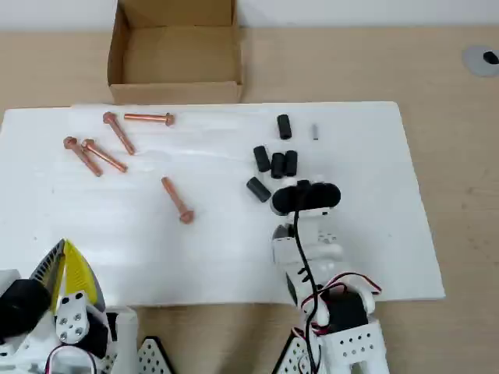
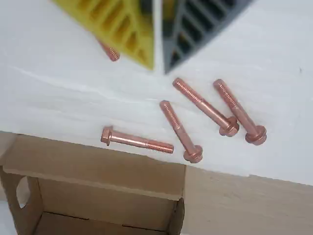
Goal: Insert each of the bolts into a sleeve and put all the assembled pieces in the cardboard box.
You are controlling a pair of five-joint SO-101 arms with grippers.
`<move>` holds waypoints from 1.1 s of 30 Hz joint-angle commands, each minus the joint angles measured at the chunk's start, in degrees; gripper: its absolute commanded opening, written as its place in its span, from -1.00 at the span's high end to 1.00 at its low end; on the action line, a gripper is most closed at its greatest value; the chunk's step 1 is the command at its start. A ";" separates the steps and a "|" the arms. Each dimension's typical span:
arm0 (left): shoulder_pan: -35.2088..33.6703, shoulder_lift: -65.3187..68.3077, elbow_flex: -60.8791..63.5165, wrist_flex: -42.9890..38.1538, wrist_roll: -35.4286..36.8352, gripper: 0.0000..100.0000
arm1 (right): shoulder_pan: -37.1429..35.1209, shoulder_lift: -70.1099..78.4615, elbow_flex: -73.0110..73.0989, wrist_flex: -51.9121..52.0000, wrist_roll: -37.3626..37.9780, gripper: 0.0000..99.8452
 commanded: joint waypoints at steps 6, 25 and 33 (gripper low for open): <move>-0.62 -0.13 0.18 -0.26 -0.35 0.98 | 0.48 -5.41 -0.92 0.70 6.77 0.66; -18.73 38.55 16.26 -32.44 -4.22 0.84 | 8.48 33.71 -44.09 0.09 11.08 0.72; -22.15 73.36 -5.10 -29.27 7.21 0.82 | 7.43 62.02 -71.87 2.46 11.16 0.72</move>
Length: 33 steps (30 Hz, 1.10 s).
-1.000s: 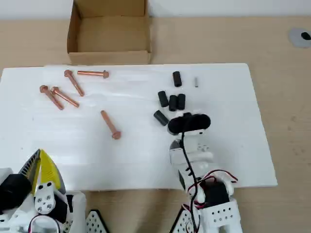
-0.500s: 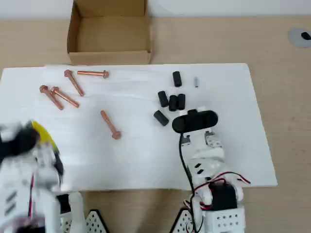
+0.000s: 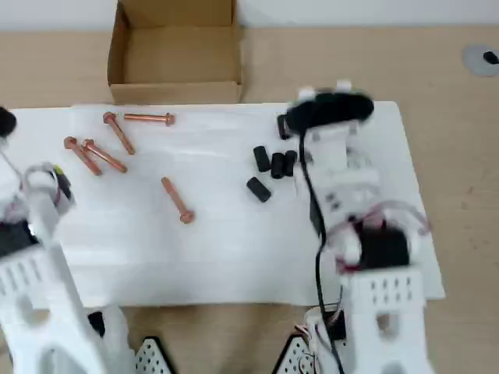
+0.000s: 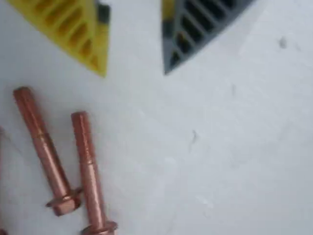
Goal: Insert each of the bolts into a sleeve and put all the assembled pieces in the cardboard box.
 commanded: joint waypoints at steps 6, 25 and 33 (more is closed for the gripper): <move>-2.02 31.25 -28.31 9.23 5.98 0.82 | -4.00 17.71 -19.82 9.49 0.70 0.72; 1.67 73.36 -70.42 29.27 8.35 0.82 | -4.97 26.33 -22.11 9.76 11.34 0.72; 5.01 76.26 -76.40 29.45 10.99 0.82 | -4.88 28.44 -22.11 9.76 11.78 0.72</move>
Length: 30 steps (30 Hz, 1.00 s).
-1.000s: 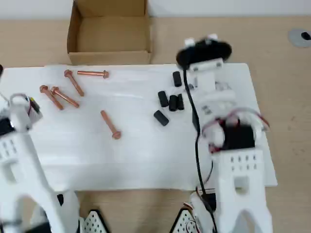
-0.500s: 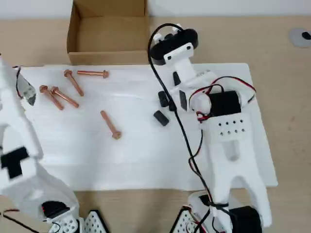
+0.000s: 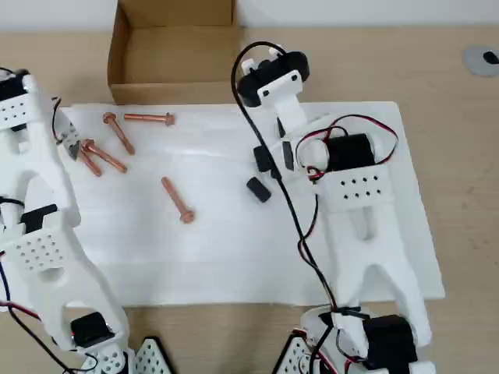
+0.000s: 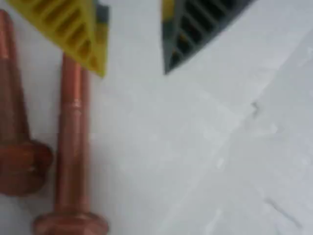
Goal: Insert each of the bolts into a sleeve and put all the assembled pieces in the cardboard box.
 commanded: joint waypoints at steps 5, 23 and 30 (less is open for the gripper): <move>0.53 -0.22 -6.77 0.00 3.69 0.82 | -0.40 0.75 -3.38 -0.35 5.98 0.72; 0.79 10.95 -7.30 -7.74 5.36 0.82 | 1.54 2.15 -3.21 -0.35 7.03 0.72; 0.35 8.40 -10.64 -3.16 6.68 0.82 | 1.54 2.24 -3.12 -0.35 7.03 0.72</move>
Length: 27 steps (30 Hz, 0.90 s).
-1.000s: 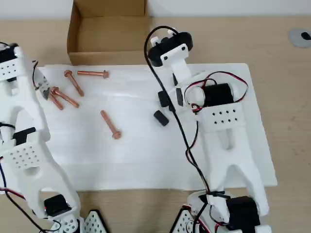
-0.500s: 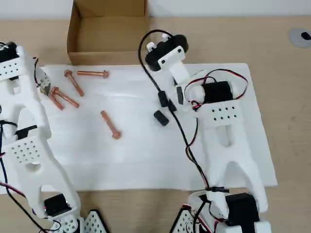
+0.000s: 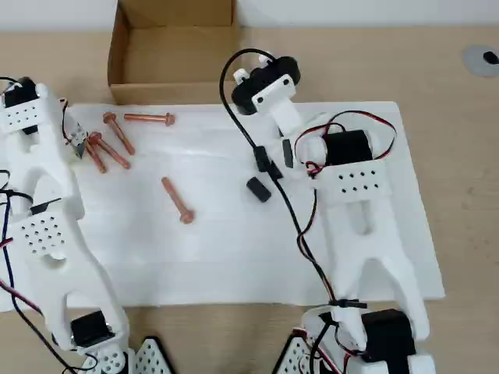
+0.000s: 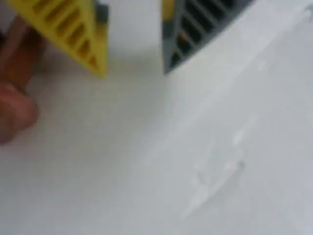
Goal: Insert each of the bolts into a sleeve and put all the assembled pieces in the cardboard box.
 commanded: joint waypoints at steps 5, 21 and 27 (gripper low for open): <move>0.70 -5.58 -12.57 9.23 0.70 0.82 | 1.10 0.04 -3.12 -0.35 0.44 0.72; 5.01 8.04 -15.21 0.00 3.96 0.82 | 1.10 -0.04 -0.04 -1.23 0.44 0.72; 5.01 11.82 -14.95 0.26 3.78 0.82 | 1.10 -0.04 -0.04 -1.23 0.44 0.72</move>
